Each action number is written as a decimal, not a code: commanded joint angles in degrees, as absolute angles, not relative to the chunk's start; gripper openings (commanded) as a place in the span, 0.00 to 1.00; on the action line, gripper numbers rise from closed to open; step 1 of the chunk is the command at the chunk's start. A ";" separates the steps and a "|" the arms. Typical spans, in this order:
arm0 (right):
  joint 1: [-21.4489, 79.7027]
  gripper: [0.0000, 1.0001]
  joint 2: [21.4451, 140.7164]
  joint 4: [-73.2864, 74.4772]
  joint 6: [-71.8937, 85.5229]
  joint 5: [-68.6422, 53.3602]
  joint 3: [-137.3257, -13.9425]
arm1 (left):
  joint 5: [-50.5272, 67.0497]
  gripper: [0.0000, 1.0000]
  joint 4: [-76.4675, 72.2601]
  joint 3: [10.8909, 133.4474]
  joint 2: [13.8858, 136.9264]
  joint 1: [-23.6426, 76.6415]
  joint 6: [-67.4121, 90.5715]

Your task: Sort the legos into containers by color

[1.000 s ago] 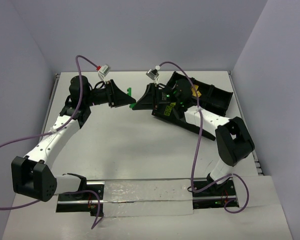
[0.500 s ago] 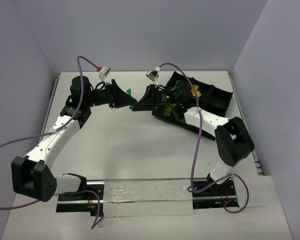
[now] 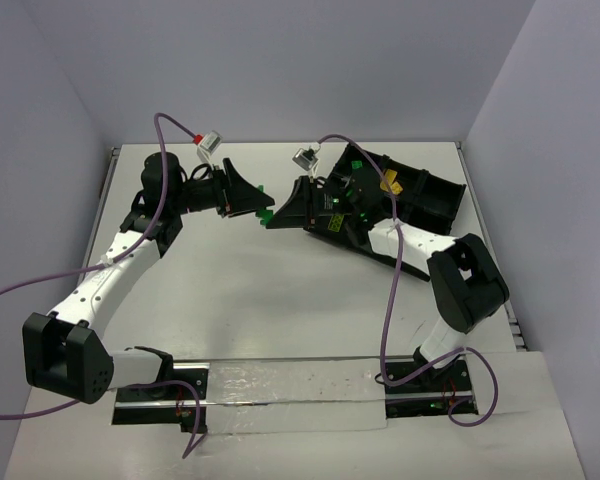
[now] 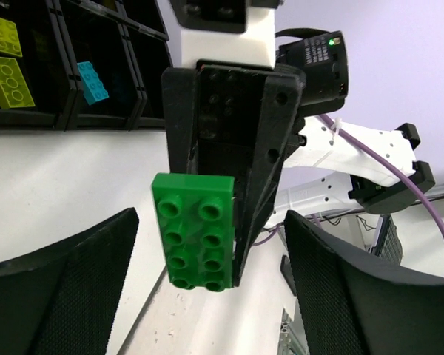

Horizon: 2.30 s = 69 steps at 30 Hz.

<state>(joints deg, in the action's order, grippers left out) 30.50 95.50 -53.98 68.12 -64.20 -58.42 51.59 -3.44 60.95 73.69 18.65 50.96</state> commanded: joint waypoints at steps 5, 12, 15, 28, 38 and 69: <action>30.67 0.00 94.30 -57.39 67.94 -64.07 -57.57 | 51.42 0.65 -6.69 62.75 72.25 18.46 51.60; 30.67 0.00 93.90 -57.39 68.03 -64.34 -57.53 | 51.48 0.29 -6.94 62.05 72.16 18.54 51.79; 30.55 0.00 93.13 -57.33 67.91 -64.04 -57.19 | 51.53 0.01 -6.23 62.56 72.51 18.54 51.68; 21.30 0.00 86.05 -56.51 66.62 -62.42 -48.45 | 51.11 0.00 -6.20 62.49 70.75 16.88 50.76; 12.48 0.00 81.59 7.03 32.08 -11.54 -64.22 | 43.89 0.00 1.99 64.42 70.53 16.98 47.13; 8.44 0.79 120.79 23.56 24.60 0.88 -108.62 | 32.17 0.00 29.69 116.05 110.82 27.09 38.87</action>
